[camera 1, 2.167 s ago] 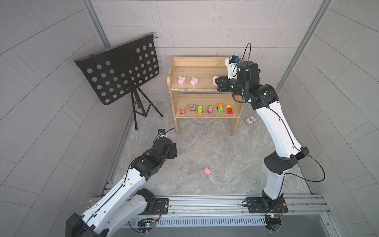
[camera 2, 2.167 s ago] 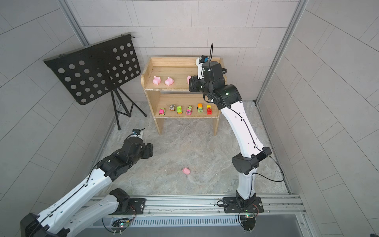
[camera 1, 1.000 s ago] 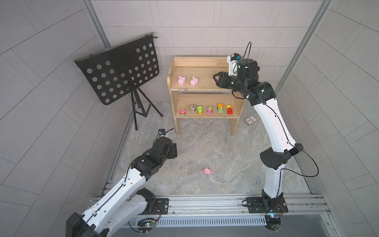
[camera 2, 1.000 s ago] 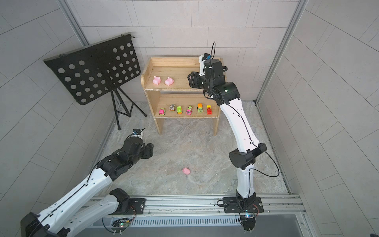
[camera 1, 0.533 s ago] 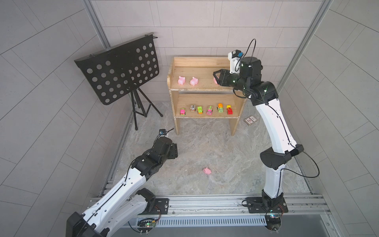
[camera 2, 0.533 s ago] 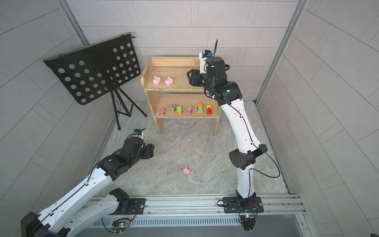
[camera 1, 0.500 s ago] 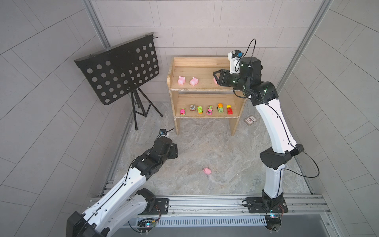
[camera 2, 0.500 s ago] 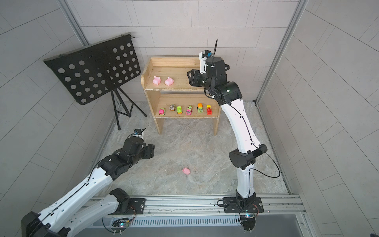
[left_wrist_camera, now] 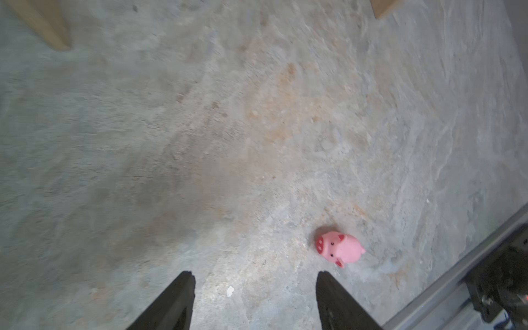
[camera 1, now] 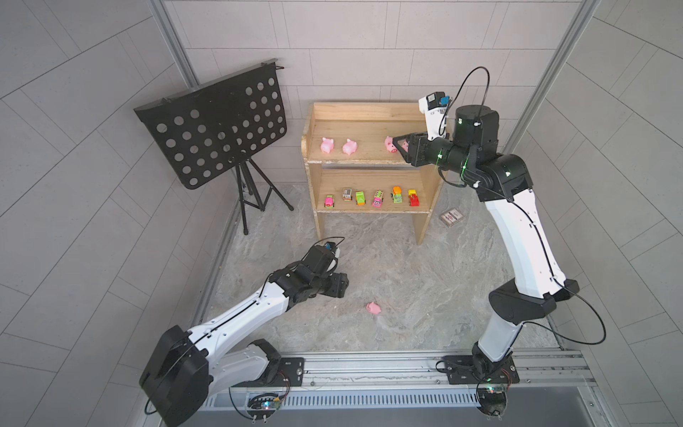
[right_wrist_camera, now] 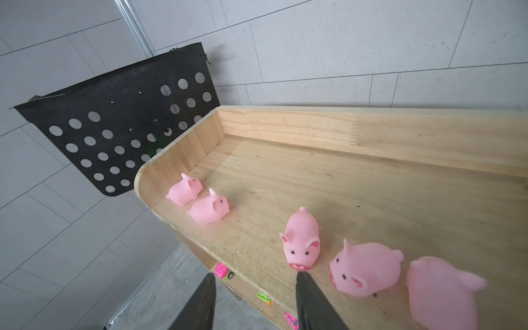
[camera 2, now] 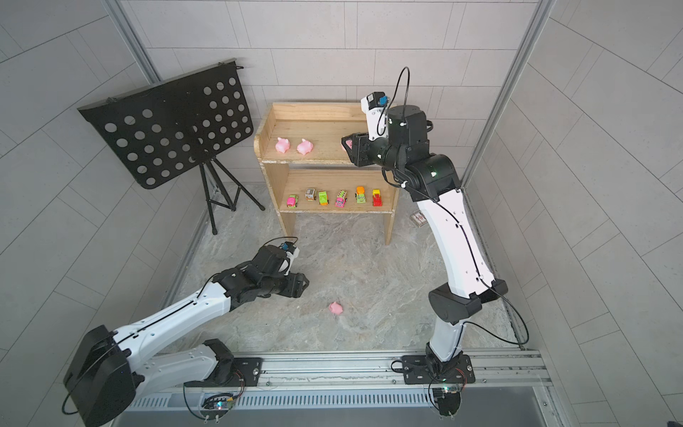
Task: Organize plastic toys on shelves
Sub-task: Pick up the plastic toy at the center of the board.
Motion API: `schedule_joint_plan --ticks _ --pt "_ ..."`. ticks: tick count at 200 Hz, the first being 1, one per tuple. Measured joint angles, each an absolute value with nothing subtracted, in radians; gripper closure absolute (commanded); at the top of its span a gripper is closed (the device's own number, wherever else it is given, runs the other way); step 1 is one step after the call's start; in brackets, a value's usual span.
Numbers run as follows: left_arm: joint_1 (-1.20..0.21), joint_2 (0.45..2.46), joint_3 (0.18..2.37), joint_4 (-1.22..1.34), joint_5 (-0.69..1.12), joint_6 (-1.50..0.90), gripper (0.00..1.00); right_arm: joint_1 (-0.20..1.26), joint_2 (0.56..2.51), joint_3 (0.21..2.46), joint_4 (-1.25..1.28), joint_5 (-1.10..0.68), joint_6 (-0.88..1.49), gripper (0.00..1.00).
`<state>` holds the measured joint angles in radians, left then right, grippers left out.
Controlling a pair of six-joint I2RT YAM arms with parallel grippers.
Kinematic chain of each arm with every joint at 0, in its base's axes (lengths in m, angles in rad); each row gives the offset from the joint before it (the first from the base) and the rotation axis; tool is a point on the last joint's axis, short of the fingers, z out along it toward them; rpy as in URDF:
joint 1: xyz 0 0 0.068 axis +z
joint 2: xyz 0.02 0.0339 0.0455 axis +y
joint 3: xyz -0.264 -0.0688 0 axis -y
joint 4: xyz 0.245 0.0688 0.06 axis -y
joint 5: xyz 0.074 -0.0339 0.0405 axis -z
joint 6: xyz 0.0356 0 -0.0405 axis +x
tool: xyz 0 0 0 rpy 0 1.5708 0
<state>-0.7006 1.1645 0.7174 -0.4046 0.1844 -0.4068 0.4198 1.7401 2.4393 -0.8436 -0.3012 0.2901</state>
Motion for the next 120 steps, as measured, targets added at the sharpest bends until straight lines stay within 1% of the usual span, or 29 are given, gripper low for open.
schedule_joint_plan --ticks 30,56,88,120 --pt "-0.801 1.252 0.745 -0.365 0.187 -0.398 0.33 0.42 1.608 2.244 -0.83 -0.317 0.244 0.52" --pt "-0.857 1.323 0.752 -0.331 0.187 -0.392 0.33 0.421 1.471 2.0 -0.79 -0.313 0.218 0.52" --pt "-0.891 1.372 0.756 -0.303 0.187 -0.391 0.33 0.421 1.33 1.73 -0.736 -0.306 0.21 0.52" --pt "-0.903 1.399 0.765 -0.281 0.187 -0.384 0.33 0.421 1.214 1.517 -0.688 -0.298 0.218 0.53"
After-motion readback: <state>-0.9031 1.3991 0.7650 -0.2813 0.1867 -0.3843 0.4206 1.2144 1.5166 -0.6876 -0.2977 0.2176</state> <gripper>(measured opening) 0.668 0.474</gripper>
